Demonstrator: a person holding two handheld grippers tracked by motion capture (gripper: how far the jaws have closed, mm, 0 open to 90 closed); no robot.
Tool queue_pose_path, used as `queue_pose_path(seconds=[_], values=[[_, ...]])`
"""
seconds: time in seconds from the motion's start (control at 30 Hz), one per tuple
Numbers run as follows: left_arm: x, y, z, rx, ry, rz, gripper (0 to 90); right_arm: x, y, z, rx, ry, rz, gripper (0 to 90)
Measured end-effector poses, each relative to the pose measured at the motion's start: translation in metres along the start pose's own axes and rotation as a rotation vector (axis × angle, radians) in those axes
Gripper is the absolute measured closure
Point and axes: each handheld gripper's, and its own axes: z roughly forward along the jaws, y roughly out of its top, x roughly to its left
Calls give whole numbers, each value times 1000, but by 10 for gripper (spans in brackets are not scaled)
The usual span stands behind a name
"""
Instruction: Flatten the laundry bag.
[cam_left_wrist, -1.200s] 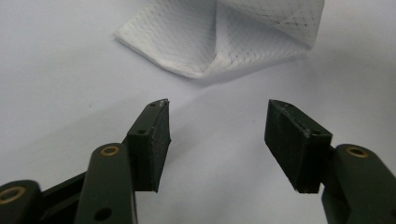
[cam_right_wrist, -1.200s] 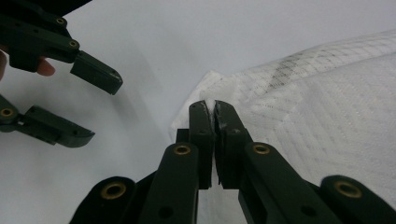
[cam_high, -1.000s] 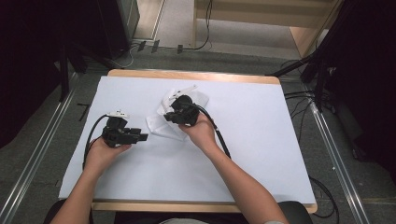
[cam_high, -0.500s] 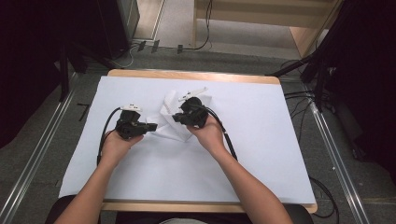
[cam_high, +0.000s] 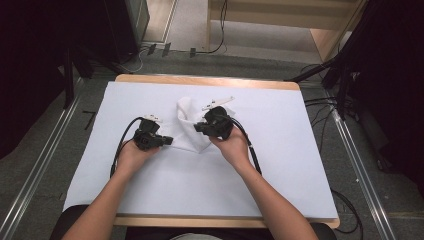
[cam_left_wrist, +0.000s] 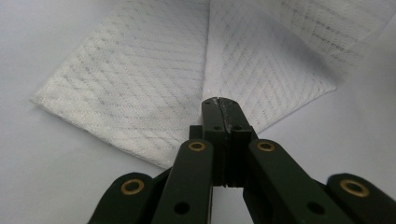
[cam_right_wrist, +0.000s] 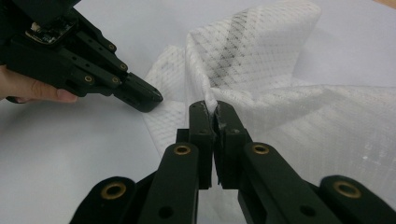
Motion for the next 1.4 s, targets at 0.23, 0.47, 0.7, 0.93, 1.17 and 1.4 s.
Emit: queue_pose_path(seconds=[0.23, 0.47, 0.7, 0.93, 1.17, 1.4], values=[[-1, -3, 0, -19, -6, 7, 891, -5, -11, -13, -10, -11, 18, 888], [-1, -4, 0, -25, -6, 7, 882, -9, -25, -25, -3, -18, 29, 892], [0, -4, 0, -23, -10, 6, 883, -15, -38, -34, -16, -23, 45, 892], [0, -4, 0, -20, -13, 11, 882, -20, -54, -41, -15, -22, 78, 892], [1, -2, 0, -14, -20, 7, 880, -21, -68, -48, -1, -19, 98, 890], [3, 1, 2, -10, -20, 12, 869, -17, -85, -52, 12, -10, 125, 859]])
